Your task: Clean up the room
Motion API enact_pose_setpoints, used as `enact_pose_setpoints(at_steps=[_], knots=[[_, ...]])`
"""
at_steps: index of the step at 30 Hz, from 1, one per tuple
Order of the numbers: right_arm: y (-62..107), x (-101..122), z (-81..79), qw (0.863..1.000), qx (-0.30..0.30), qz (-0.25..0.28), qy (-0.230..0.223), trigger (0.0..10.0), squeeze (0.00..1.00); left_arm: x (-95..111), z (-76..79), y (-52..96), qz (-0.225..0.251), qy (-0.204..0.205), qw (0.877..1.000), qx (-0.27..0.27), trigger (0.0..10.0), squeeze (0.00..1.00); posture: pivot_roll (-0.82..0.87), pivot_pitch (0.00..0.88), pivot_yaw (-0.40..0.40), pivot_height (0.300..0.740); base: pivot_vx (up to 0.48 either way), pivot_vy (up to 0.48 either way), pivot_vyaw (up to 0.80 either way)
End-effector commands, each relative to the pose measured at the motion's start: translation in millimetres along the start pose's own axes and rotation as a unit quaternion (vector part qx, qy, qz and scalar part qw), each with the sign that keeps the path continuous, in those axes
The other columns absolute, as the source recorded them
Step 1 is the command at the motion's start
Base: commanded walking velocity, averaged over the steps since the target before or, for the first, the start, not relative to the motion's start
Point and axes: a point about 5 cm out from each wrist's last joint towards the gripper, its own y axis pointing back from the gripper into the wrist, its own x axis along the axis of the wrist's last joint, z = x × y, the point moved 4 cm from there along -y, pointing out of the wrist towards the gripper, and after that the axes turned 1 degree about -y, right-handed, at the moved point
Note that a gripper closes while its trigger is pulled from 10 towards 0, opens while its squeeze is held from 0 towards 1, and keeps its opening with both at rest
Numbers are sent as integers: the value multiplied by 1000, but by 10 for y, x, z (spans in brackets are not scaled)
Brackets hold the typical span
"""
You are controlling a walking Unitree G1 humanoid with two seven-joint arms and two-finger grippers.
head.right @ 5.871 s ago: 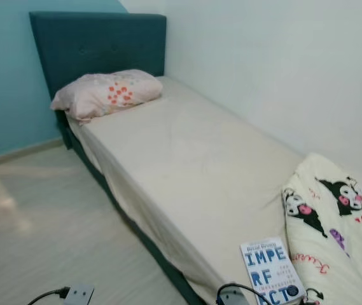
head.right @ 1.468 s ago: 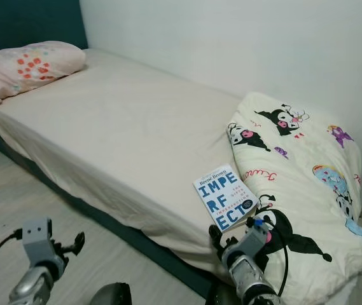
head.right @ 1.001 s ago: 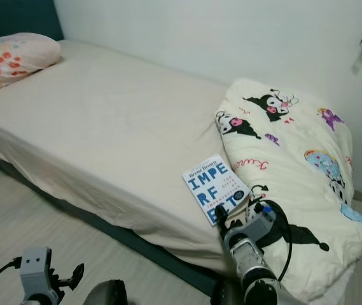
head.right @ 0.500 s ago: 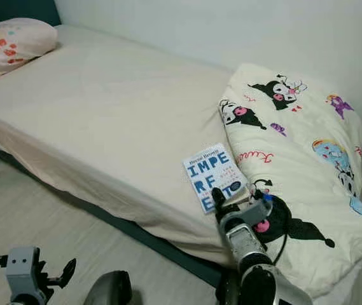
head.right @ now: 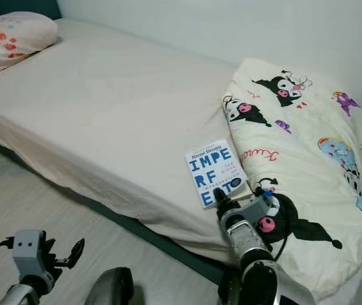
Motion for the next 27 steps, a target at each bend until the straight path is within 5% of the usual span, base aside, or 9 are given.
enact_pose_setpoints(at_steps=[1,7,15,19,24,27], knots=[[8,51,43,1000,-12,11,-3,0,0,-53,29,29,-10,7,1000,-5,10000,0,305,157,-77,531,0,0,0],[-11,164,-17,1000,0,26,-4,0,0,37,22,-13,5,11,1000,-3,10000,0,305,149,-80,531,0,0,0],[-68,113,-337,996,84,2,43,0,0,468,-87,-238,79,36,996,30,10000,0,273,99,-107,531,0,0,0],[-68,49,-641,982,179,-14,55,0,0,953,-288,-382,161,79,981,73,10000,0,252,73,-113,531,0,0,0],[-49,68,-817,970,237,-12,50,0,0,1237,-360,-455,209,121,967,83,10000,0,231,36,-119,531,0,0,0],[-10,170,-1028,952,303,1,38,0,0,1577,-298,-554,264,196,943,51,10000,0,217,10,-125,531,0,0,0]])
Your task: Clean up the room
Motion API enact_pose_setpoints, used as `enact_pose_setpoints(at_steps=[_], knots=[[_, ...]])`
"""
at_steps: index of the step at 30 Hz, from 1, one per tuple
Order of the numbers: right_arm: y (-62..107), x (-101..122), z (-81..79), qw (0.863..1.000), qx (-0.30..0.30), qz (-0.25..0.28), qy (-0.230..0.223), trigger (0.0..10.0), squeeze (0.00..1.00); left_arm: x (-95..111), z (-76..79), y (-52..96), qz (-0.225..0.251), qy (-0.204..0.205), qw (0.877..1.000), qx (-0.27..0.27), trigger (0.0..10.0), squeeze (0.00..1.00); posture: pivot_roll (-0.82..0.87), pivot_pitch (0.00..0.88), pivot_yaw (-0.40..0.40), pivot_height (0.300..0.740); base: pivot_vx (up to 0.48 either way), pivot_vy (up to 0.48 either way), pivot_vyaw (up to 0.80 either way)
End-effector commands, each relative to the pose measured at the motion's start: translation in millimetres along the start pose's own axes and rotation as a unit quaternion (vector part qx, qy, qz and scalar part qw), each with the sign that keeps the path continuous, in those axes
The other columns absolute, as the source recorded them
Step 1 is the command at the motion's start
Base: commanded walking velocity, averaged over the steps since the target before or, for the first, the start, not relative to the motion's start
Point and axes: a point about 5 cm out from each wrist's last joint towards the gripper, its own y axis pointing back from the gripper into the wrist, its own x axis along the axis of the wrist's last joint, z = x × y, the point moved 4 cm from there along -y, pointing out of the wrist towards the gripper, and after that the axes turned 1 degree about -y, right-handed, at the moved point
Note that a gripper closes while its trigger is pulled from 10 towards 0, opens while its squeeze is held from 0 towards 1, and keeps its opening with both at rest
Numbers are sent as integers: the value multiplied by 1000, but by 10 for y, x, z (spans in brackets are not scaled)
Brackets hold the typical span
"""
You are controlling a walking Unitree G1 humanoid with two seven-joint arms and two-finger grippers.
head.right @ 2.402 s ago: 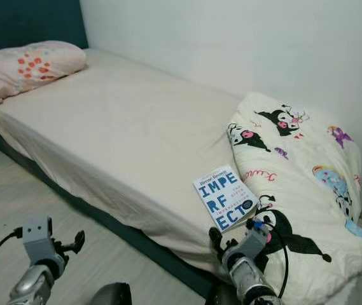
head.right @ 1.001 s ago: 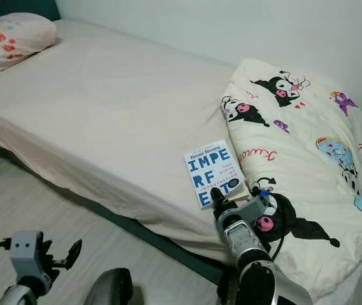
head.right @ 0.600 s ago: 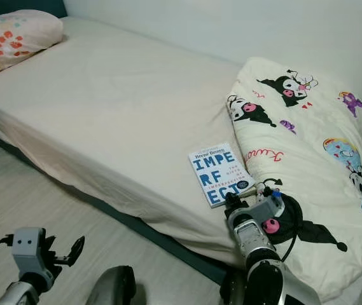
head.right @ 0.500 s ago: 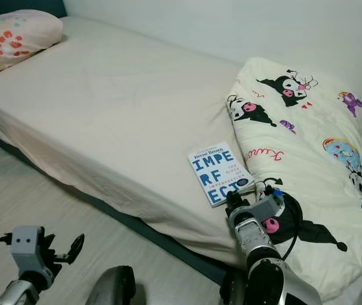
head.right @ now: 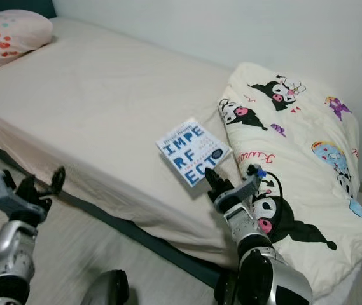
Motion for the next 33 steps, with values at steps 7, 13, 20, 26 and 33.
enact_pose_setpoints(at_steps=[7,13,20,26,33], knots=[[-134,225,-375,993,112,22,14,0,0,54,340,-144,23,141,988,-61,10000,0,205,0,-130,531,0,0,0],[-138,10,-372,990,105,-24,90,0,0,-317,498,-61,-47,154,985,-64,10000,0,185,0,-141,531,0,0,0],[-16,-190,-309,988,123,-52,80,0,0,-580,484,15,-130,118,983,-50,10000,0,182,0,-140,550,0,0,0],[-8,-245,-321,986,130,-64,82,0,0,-638,480,10,-143,123,981,-43,10000,0,180,0,-142,575,0,0,0],[-16,-253,-338,985,132,-67,86,0,0,-705,464,40,-158,121,979,-38,10000,0,176,0,-145,594,-274,0,0]])
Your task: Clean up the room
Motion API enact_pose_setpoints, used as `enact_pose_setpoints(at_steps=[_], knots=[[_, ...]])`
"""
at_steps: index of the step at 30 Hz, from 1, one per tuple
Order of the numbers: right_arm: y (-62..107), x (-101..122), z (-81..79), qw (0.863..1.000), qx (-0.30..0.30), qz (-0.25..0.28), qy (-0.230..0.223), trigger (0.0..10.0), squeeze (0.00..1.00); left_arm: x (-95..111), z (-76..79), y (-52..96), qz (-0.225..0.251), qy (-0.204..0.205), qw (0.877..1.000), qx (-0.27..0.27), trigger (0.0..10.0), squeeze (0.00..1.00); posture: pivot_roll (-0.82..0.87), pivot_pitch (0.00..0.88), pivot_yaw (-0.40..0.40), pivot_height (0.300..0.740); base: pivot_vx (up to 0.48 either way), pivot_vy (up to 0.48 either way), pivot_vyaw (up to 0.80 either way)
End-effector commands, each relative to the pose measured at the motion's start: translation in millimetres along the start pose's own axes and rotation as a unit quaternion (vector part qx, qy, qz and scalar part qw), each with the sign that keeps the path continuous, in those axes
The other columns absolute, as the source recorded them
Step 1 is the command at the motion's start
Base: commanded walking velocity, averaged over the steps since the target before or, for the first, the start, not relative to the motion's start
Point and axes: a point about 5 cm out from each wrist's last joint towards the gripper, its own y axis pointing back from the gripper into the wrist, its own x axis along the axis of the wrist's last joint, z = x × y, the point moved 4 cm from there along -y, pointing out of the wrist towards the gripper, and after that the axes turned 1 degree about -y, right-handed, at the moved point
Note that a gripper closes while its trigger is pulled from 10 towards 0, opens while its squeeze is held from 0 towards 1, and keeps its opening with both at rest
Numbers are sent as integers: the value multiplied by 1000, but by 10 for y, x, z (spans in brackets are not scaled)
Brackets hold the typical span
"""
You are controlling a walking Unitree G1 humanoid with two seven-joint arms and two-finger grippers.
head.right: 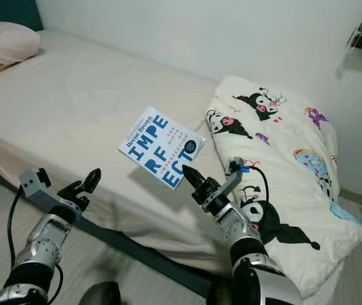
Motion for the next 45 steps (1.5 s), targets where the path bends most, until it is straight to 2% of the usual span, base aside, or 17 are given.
enact_pose_setpoints(at_steps=[1,11,14,20,23,28,30,31,32,35,36,37,39,42,43,44,45], knots=[[-12,95,-39,1000,15,14,12,0,0,-40,-12,-2,-11,0,1000,4,10000,0,176,0,-145,594,-480,0,0],[10,23,-48,1000,19,4,13,0,0,-150,-124,98,-13,-13,999,29,10000,0,168,0,-138,633,-26,0,0],[20,12,-43,1000,19,1,14,0,0,-239,-264,173,-32,-22,998,59,10000,0,164,0,-137,648,0,0,0],[32,8,-32,1000,16,0,15,0,0,-320,-377,249,-51,-28,995,84,10000,0,163,0,-137,658,0,0,0],[57,-37,-11,1000,10,-6,14,0,0,-632,-672,577,-121,-44,981,146,10000,0,161,0,-134,672,0,0,0],[80,-101,6,1000,6,-15,12,0,0,-773,-782,752,-152,-47,973,169,10000,0,159,0,-133,682,0,0,0],[105,-153,30,1000,-1,-22,11,0,0,-857,-841,858,-173,-53,966,183,10000,0,158,0,-134,687,0,0,0],[144,-219,71,999,-13,-33,10,0,0,-940,-896,965,-193,-57,959,197,10000,0,157,0,-133,692,0,0,0],[144,-219,71,999,-13,-33,10,0,0,-940,-896,965,-193,-57,959,197,10000,0,157,0,-133,692,0,0,0],[332,-454,248,995,-67,-76,15,0,0,-1134,-1021,1243,-250,-72,937,233,10000,0,154,0,-132,706,-252,0,0],[332,-454,248,995,-67,-76,15,0,0,-1134,-1021,1243,-250,-72,937,233,10000,0,154,0,-132,706,-472,0,0],[418,-536,318,992,-90,-89,14,0,0,-1177,-1052,1321,-263,-72,931,242,10000,0,154,0,-132,711,-472,0,0],[418,-536,318,992,-90,-89,14,0,0,-1177,-1052,1321,-263,-72,931,242,10000,0,154,0,-132,711,-472,0,0],[718,-802,512,976,-157,-146,34,0,0,-1269,-1133,1529,-287,-75,917,266,10000,0,154,0,-134,726,-470,0,0],[718,-802,512,976,-157,-146,34,0,0,-1269,-1133,1529,-287,-75,917,266,10000,0,154,0,-134,726,-469,0,0],[803,-874,559,970,-175,-164,42,0,0,-1299,-1147,1586,-294,-76,913,271,10000,0,154,0,-134,726,0,0,0],[920,-956,625,961,-201,-186,49,10000,0,-1349,-1153,1661,-308,-83,908,271,10000,0,152,0,-137,726,0,0,0]])
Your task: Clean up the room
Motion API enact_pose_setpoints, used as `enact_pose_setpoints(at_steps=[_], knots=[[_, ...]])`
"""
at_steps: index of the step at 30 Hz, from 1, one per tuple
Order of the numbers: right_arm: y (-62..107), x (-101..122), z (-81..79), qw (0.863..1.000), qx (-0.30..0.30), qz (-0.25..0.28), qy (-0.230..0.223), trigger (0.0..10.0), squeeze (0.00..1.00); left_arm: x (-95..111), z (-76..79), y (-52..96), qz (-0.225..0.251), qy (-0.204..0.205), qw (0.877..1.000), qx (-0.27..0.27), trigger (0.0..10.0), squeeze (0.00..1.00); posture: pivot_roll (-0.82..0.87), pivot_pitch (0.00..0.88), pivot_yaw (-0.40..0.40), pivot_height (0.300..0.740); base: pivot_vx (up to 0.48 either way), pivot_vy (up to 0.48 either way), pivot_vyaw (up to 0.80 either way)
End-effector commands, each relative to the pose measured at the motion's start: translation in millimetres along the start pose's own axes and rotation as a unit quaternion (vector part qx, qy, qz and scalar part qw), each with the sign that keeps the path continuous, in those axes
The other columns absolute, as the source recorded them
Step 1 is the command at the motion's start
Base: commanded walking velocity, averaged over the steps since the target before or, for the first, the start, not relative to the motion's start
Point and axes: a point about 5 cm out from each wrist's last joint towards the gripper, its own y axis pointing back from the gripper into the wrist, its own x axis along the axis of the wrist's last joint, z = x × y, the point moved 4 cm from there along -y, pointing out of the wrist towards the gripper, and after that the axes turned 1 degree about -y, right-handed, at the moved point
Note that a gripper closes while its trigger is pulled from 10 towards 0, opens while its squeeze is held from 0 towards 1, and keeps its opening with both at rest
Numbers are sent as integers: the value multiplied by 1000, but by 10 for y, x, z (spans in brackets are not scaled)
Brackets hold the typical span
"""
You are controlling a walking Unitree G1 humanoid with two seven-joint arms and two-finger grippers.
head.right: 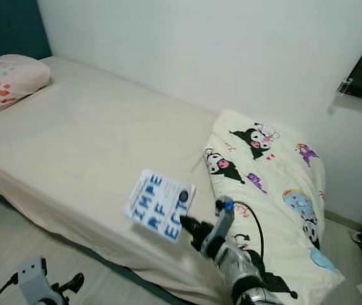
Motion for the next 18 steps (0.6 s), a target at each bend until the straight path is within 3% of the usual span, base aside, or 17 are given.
enact_pose_setpoints(at_steps=[1,4,8,18], knots=[[54,-43,94,1000,-25,-7,14,10000,0,-188,-81,59,-30,-9,999,13,10000,0,152,0,-137,726,0,0,0],[168,-228,248,997,-69,-37,15,10000,0,-354,-124,115,-57,-26,998,19,10000,0,152,0,-140,726,0,0,0],[333,-480,390,992,-101,-75,21,10000,0,-600,-195,212,-98,-46,994,31,10000,0,153,0,-145,726,0,0,719],[474,-712,487,985,-131,-112,17,10000,0,-664,-191,234,-108,-62,992,31,10000,0,155,0,-147,726,0,0,756]])
